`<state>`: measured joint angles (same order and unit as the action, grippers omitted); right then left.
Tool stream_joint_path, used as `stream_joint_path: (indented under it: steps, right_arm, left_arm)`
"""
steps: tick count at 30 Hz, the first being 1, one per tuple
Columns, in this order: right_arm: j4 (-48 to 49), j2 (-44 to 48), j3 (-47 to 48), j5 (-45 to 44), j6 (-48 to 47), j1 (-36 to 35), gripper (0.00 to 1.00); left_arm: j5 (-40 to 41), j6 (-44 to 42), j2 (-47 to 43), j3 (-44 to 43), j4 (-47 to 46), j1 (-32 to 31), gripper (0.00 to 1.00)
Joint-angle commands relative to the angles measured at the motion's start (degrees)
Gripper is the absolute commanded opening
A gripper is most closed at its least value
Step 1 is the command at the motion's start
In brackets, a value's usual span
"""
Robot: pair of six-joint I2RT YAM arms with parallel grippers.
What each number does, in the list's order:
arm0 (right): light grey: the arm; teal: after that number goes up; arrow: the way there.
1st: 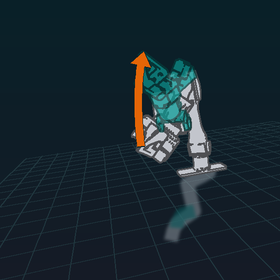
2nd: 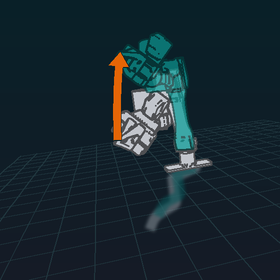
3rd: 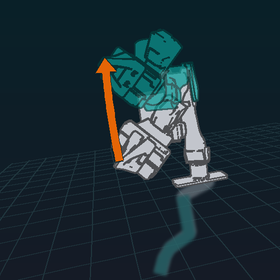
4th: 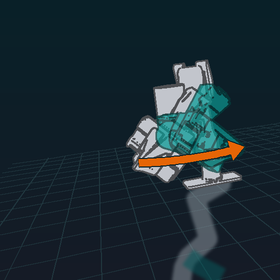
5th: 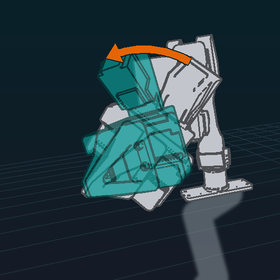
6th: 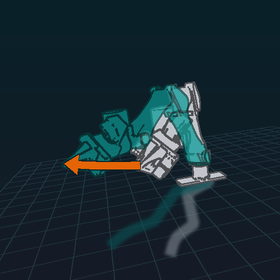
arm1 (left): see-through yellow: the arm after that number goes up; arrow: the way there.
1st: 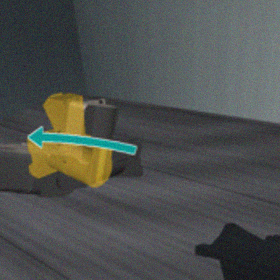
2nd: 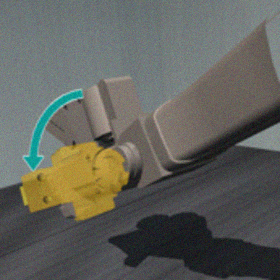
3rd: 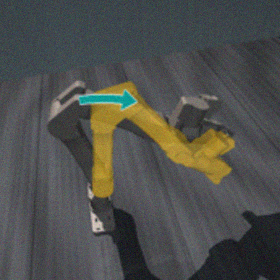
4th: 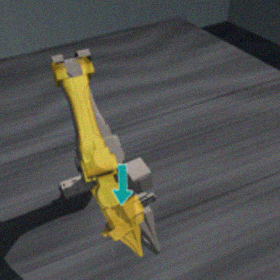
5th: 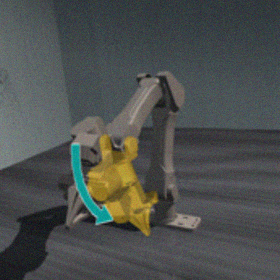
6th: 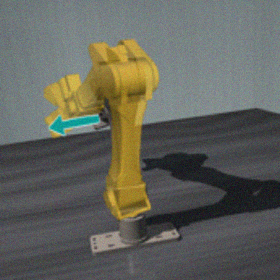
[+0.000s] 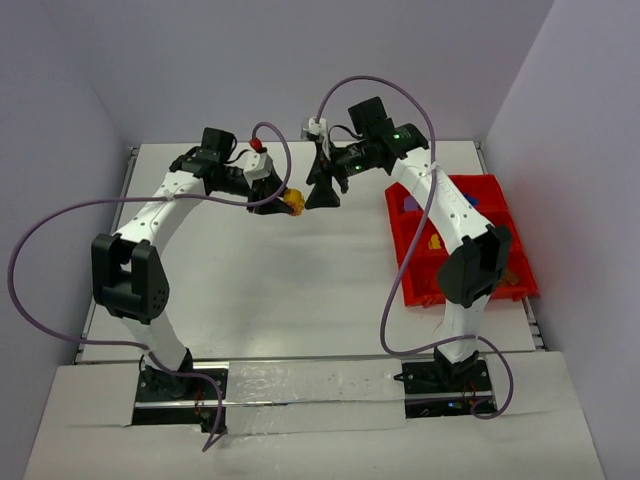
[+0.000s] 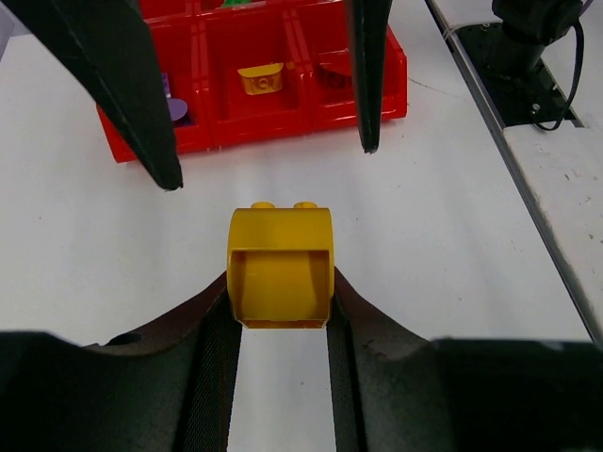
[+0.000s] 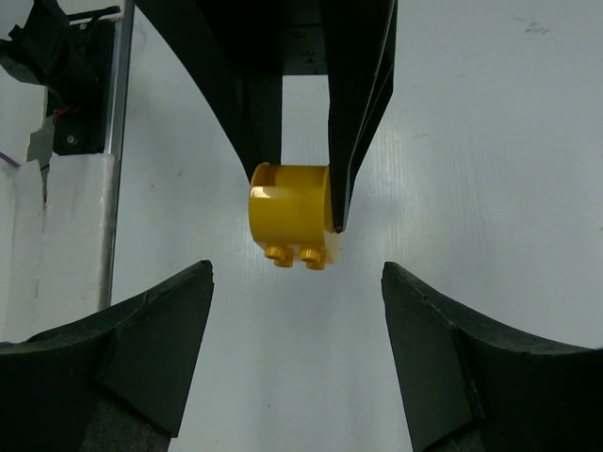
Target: Sort the legos into containers by color
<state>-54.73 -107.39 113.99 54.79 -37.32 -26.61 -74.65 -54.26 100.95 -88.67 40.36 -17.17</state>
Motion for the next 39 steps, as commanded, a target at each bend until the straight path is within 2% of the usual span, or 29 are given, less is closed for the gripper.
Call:
stream_joint_path:
  steps: [1,13,21,39]
  right_arm:
    - [6.9,2.6,0.1,1.1,2.3,-1.2,0.76]
    - [5.2,0.5,2.3,1.1,1.5,-2.4,0.71]
    - [5.3,0.6,1.5,1.1,1.3,-2.7,0.67]
    - [6.8,-0.1,-0.1,-1.2,1.4,-3.3,0.61]
  left_arm:
    - [-2.4,-4.1,-0.7,-2.0,1.8,-0.4,0.02]
    - [-1.7,-2.7,-1.4,-1.4,-0.2,-0.4,0.01]
    - [-0.8,6.8,-3.3,2.5,-10.0,-0.4,0.01]
    - [-1.3,10.8,-4.8,4.4,-13.8,-0.4,0.01]
